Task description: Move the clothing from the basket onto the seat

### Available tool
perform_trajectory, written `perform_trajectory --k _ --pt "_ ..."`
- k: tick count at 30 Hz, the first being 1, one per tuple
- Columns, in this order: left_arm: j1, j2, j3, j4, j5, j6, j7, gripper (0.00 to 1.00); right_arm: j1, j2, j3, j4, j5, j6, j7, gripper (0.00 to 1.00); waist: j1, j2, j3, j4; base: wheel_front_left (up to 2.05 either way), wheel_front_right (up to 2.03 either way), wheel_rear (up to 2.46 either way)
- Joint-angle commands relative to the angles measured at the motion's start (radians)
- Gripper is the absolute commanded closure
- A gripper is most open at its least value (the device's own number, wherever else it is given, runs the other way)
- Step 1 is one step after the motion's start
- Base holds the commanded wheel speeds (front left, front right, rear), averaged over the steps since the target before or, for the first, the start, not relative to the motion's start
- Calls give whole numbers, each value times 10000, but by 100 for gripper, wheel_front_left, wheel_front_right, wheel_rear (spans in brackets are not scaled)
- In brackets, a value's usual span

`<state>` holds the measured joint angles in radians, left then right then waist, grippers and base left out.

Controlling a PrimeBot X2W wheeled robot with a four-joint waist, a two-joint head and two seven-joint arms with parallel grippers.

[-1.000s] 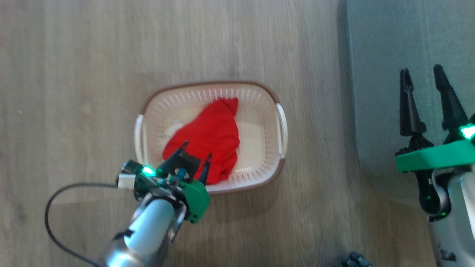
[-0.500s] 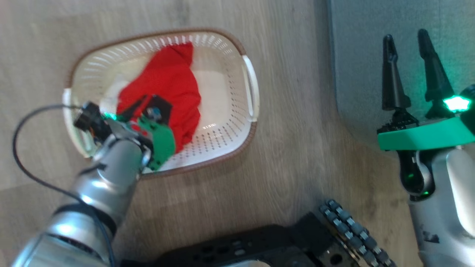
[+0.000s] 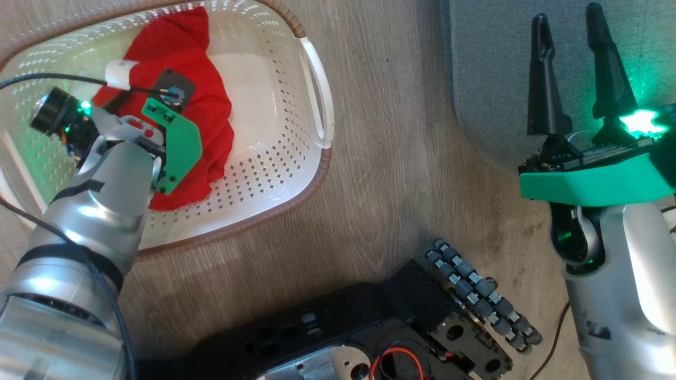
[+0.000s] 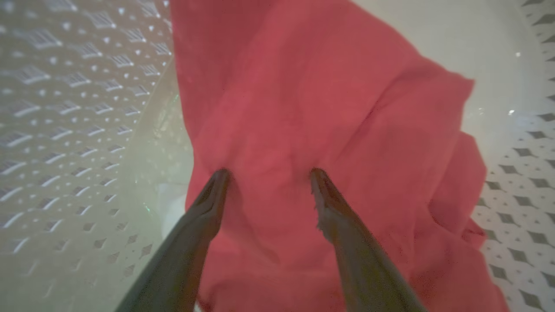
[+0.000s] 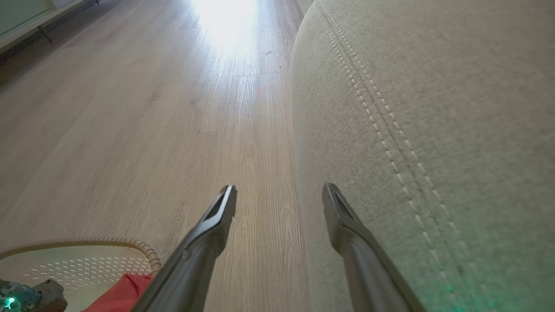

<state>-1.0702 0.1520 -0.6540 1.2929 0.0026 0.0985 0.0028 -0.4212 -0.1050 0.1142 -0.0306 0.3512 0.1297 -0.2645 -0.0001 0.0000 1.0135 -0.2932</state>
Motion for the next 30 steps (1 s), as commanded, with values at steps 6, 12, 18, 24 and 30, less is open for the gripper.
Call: perform_trajectory --k 6,12,18,24,30 --pt "30 305 -133 -25 177 418 1012 0 520 199 415 39 79 10 27 0 1 0 188 -102 0 0 0" --pt "-63 319 -246 -23 96 157 2029 0 665 228 313 -104 104 10 27 0 1 0 291 -96 0 0 0" --pt "-179 289 -352 -22 27 46 2384 0 744 256 350 -180 61 10 27 0 1 0 397 -64 0 0 0" --pt "-302 274 -440 -22 -58 -61 2442 100 670 119 259 -90 -39 10 27 0 1 0 514 -59 0 0 0" --pt "-242 316 -452 -22 -190 -94 2449 100 542 183 219 -51 -6 10 27 0 1 0 500 -87 0 0 0"
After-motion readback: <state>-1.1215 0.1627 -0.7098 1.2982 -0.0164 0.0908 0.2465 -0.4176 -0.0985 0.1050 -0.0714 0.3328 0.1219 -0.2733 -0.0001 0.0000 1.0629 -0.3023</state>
